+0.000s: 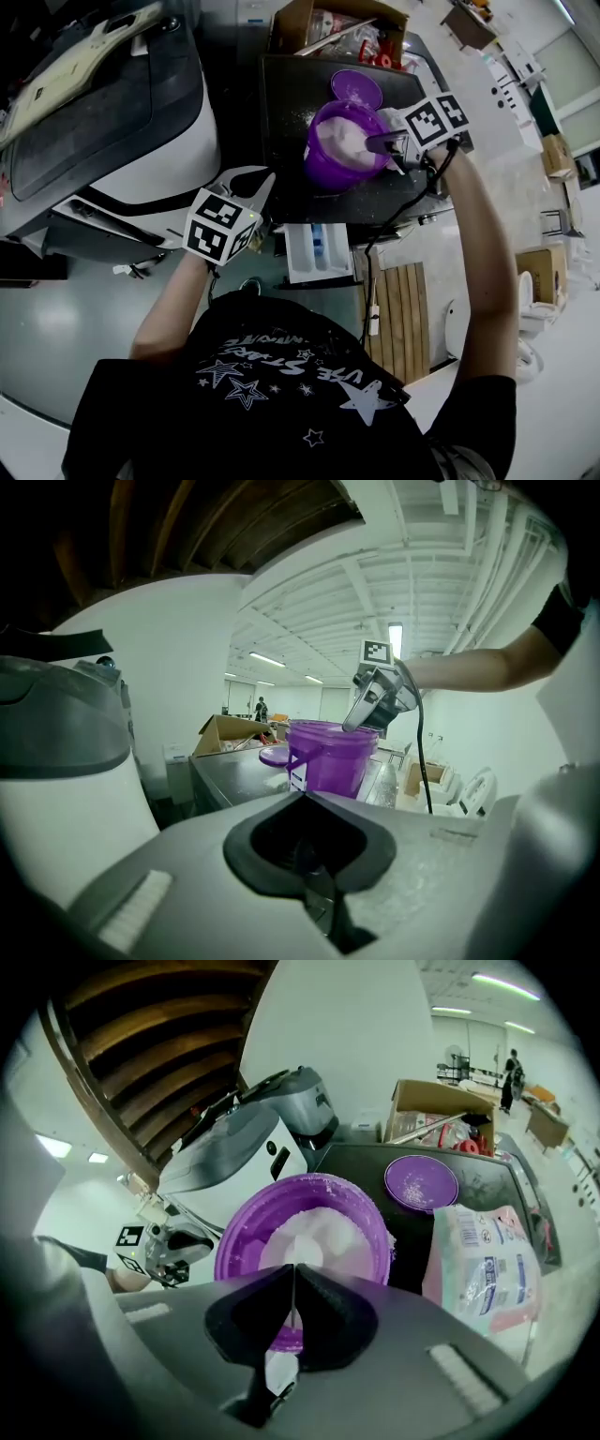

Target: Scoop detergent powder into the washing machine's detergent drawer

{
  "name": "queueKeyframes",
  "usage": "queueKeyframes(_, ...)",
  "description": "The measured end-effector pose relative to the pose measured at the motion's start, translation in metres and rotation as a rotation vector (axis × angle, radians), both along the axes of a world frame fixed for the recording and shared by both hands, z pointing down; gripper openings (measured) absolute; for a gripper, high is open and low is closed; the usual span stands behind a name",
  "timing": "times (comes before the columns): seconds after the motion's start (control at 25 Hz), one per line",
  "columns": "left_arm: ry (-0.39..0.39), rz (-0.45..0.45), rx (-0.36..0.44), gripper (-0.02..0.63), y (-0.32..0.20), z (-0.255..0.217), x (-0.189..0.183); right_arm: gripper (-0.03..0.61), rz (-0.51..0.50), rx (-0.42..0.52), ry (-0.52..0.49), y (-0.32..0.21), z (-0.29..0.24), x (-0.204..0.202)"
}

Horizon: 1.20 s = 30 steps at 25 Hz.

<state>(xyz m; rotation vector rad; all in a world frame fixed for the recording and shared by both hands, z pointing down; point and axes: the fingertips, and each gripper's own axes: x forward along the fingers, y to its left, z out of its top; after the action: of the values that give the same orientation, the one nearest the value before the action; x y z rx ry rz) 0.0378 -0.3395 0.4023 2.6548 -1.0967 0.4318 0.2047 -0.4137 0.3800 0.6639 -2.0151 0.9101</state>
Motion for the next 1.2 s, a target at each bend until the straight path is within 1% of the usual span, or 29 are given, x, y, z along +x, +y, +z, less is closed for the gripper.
queueKeyframes(0.2, -0.004, -0.026, -0.003, 0.000, 0.016, -0.003, 0.001, 0.032, 0.094, 0.020, -0.127, 0.006, -0.010, 0.004)
queueKeyframes(0.44, -0.010, -0.049, -0.009, 0.000, 0.034, -0.005, 0.005, 0.032, 0.162, 0.041, -0.285, 0.018, -0.029, 0.004)
queueKeyframes(0.6, -0.019, -0.061, -0.010, 0.000, 0.048, -0.006, 0.007, 0.032, 0.156, 0.090, -0.387, 0.031, -0.045, 0.005)
queueKeyframes(0.76, -0.028, -0.072, -0.012, 0.000, 0.064, -0.005, 0.010, 0.032, 0.139, 0.078, -0.556, 0.056, -0.064, -0.004)
queueKeyframes(0.84, -0.030, -0.079, -0.013, 0.000, 0.073, -0.005, 0.011, 0.032, 0.141, 0.073, -0.613, 0.070, -0.071, -0.005)
queueKeyframes(1.0, -0.033, -0.106, -0.020, 0.001, 0.092, -0.002, 0.011, 0.032, 0.130, 0.064, -0.675, 0.101, -0.071, -0.005)
queueKeyframes(1.2, -0.044, -0.135, -0.039, 0.001, 0.120, 0.008, 0.011, 0.032, 0.133, 0.026, -0.706, 0.138, -0.047, -0.003)
